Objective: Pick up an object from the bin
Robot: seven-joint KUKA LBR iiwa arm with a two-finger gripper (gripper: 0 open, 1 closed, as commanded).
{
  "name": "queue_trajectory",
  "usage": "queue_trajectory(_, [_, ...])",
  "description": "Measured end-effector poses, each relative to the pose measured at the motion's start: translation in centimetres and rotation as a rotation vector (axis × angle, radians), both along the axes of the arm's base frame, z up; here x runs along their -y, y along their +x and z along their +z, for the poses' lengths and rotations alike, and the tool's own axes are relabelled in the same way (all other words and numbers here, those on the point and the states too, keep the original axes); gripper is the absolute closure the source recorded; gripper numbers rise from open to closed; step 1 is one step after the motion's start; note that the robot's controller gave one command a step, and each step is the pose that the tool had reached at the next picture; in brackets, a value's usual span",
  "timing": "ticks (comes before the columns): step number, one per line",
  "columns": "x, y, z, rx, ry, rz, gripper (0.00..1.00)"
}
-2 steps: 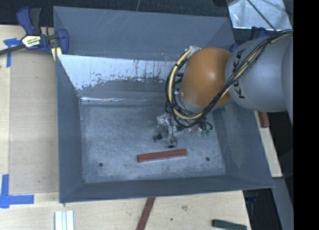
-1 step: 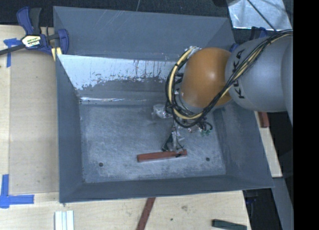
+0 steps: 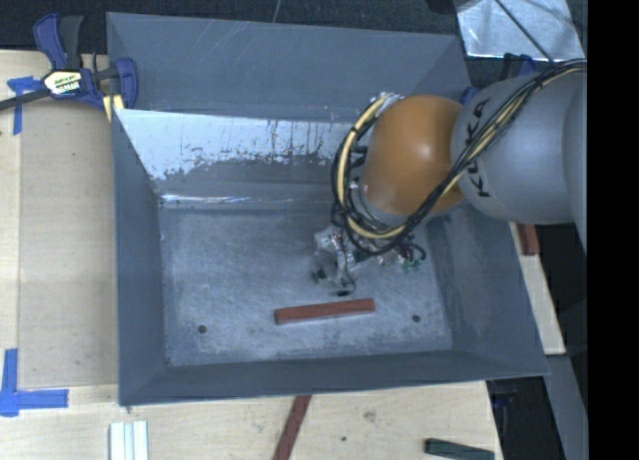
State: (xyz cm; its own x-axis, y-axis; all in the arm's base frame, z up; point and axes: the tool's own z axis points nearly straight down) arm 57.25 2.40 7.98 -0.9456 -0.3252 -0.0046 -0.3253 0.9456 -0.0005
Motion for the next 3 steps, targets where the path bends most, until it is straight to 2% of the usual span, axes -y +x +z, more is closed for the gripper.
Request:
queue_trajectory(1, [0.0,0.0,0.0,0.0,0.0,0.0,0.0])
queue_trajectory(2, [0.0,0.0,0.0,0.0,0.0,0.0,0.0])
queue_trajectory(3, [4.7,-2.1,-0.8,0.0,-0.001,0.414,1.0])
